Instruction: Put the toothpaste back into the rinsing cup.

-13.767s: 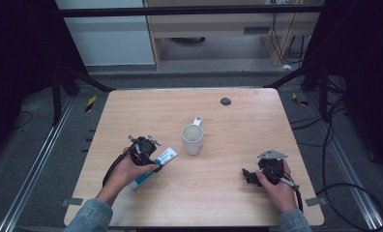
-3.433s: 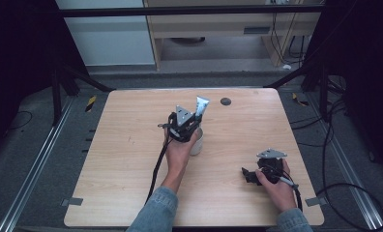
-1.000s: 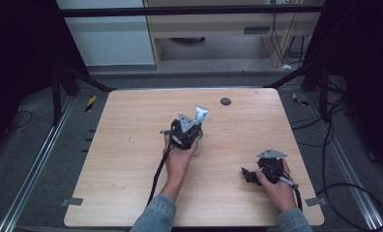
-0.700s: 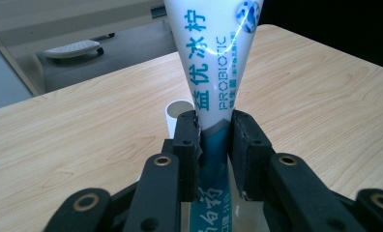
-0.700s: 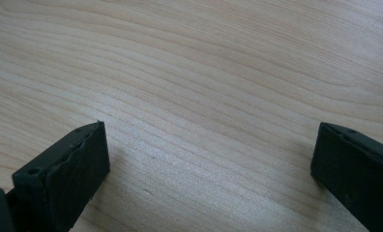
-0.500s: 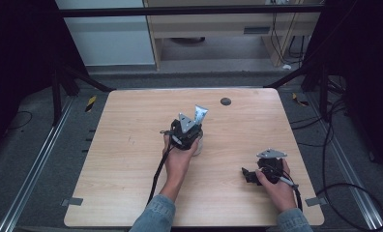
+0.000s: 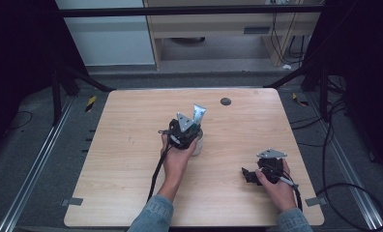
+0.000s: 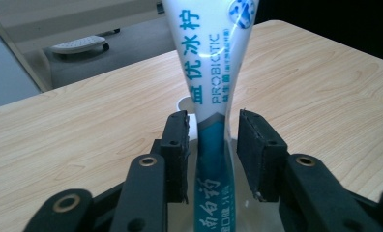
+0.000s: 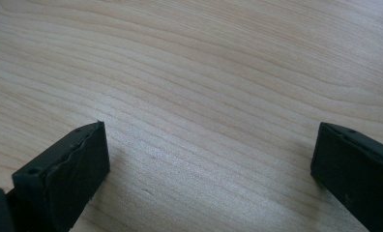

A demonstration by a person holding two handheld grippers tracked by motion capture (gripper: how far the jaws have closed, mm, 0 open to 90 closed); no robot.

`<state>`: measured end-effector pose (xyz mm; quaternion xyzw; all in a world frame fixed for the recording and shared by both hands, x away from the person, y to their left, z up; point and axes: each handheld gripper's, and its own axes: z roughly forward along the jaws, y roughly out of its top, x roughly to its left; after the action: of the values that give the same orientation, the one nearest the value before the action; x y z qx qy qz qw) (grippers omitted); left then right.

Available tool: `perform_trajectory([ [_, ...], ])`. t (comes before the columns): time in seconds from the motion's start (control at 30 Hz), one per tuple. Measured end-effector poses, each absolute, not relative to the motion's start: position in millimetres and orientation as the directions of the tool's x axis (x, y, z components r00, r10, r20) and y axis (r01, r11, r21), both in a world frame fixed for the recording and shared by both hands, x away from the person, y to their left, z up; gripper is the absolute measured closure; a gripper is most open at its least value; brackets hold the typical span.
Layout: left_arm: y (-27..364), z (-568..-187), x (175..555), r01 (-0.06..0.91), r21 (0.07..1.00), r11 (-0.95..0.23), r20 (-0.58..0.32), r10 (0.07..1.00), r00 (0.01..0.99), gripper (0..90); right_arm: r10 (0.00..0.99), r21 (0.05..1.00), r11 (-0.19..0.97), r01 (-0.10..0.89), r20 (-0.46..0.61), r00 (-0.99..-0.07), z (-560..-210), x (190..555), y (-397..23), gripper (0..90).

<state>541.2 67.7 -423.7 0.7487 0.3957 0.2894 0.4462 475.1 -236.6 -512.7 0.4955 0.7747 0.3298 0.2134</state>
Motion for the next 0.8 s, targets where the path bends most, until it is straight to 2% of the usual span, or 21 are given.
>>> perform_trajectory([
  [0.67,73,-415,533,0.33,0.872,-0.363,0.138,0.828,0.544,55.2,0.908,0.723,0.292,0.627,-0.004,-0.418,-513,475,-237,0.4],
  [0.8,72,-413,528,0.309,0.87,-0.384,0.164,0.817,0.553,51.0,0.909,0.723,0.291,0.627,-0.004,-0.418,-513,475,-237,0.4],
])
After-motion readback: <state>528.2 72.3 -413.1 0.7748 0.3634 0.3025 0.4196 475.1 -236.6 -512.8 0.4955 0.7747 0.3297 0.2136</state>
